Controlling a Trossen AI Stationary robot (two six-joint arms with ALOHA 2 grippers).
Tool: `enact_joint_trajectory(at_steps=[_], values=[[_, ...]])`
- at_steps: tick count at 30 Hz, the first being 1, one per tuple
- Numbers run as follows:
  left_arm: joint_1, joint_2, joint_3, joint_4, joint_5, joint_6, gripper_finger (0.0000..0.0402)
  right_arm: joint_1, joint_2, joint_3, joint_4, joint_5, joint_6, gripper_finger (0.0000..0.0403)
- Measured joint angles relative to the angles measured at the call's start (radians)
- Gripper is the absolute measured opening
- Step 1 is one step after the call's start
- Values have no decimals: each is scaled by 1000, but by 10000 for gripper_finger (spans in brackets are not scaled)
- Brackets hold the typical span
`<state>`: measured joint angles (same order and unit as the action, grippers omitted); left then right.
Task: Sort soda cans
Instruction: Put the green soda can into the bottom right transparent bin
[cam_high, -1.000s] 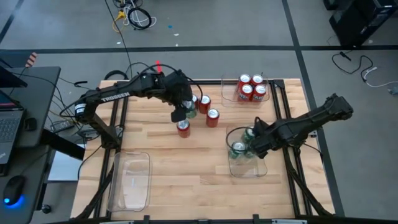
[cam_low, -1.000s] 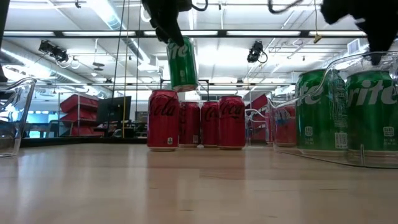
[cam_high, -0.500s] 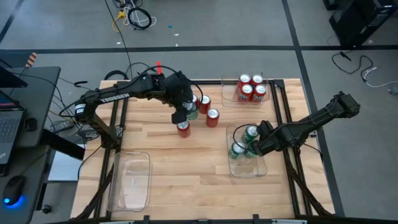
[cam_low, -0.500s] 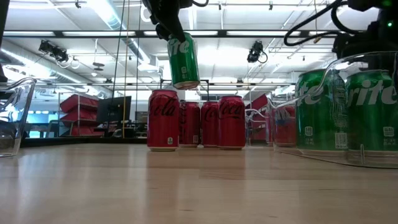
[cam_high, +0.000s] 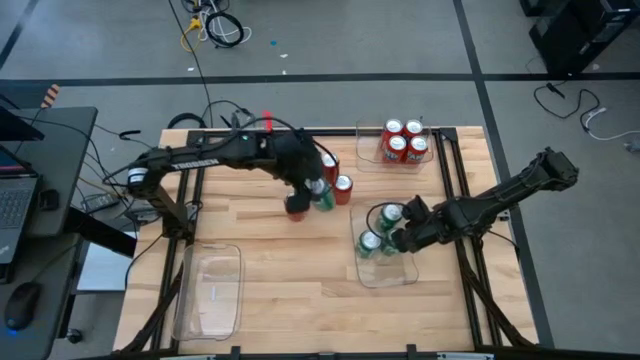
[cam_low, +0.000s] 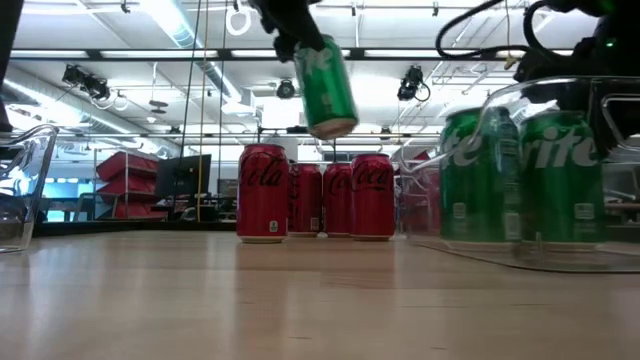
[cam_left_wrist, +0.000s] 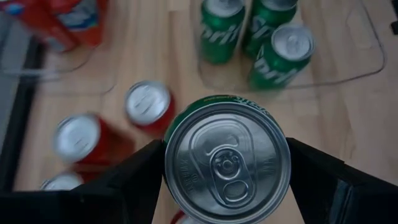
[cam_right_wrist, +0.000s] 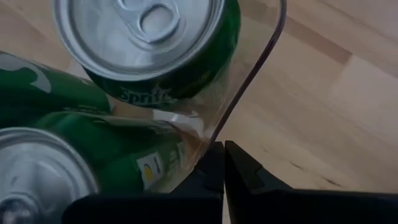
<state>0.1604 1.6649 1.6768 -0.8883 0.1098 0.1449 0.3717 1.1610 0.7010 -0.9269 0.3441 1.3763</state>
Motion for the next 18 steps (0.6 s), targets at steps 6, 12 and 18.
enact_joint_trajectory(at_steps=[6,12,18], values=[[-41,114,41,72,24,38,287,-24,-1,9,37,7,-82,0],[-76,210,174,90,36,66,287,-21,-13,74,-3,12,-143,0],[-85,333,282,79,34,103,287,-21,-13,131,-107,14,-157,0]])
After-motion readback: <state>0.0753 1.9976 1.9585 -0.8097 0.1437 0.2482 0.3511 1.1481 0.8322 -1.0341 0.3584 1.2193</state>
